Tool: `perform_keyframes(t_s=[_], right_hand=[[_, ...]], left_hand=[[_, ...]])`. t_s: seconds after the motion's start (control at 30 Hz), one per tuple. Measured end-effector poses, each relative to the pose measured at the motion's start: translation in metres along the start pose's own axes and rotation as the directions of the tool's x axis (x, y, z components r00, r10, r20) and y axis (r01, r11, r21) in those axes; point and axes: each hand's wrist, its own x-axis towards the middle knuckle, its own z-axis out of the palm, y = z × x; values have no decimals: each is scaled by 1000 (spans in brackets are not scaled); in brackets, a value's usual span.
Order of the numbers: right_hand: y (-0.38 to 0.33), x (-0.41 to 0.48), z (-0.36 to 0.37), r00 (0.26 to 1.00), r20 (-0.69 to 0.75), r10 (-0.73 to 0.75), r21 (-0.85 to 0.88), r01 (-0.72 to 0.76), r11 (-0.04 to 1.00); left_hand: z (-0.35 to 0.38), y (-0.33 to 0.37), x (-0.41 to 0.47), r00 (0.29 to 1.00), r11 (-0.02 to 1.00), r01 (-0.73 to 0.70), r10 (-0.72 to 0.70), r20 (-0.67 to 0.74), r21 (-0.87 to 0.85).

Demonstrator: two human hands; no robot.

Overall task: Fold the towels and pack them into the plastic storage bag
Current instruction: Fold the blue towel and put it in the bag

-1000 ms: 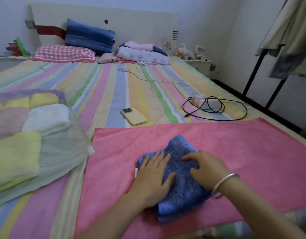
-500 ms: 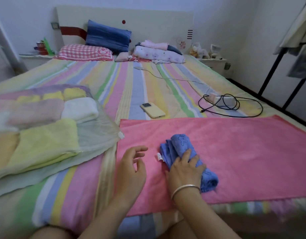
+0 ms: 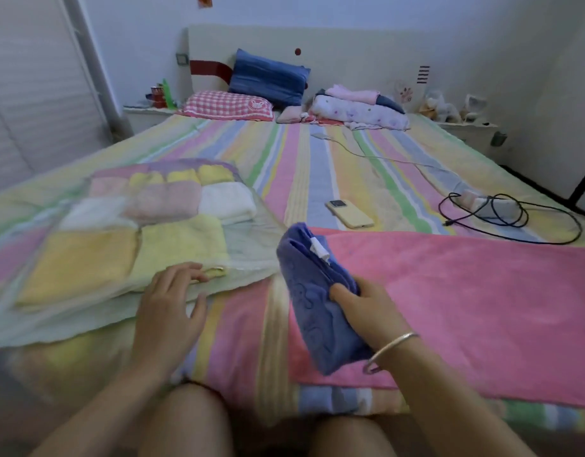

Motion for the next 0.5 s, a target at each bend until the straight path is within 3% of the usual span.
perform_keyframes(t_s=[0.03, 0.1, 0.27, 0.33, 0.43, 0.5], right_hand=[[-5, -5, 14, 993, 96, 64, 152, -78, 985], [-10, -10, 39, 957, 264, 118, 261, -189, 947], [-22, -16, 83, 800, 599, 24, 230, -202, 952], [-31, -16, 101, 724, 689, -22, 169, -131, 977], [-49, -11, 135, 656, 752, -65, 49, 43, 998], [-63, -5, 159, 626, 775, -85, -9, 146, 989]], left_hand=[[-8, -14, 2, 1000, 996, 14, -14, 1, 91], [-25, -42, 6, 997, 968, 78, -81, 3, 239], [-66, -98, 9, 985, 880, 140, -170, 25, 453], [-83, -110, 13, 970, 904, 221, -241, 10, 366], [-103, -118, 31, 886, 886, 464, -464, 14, -4], [-111, -119, 47, 881, 875, 471, -473, 6, -115]])
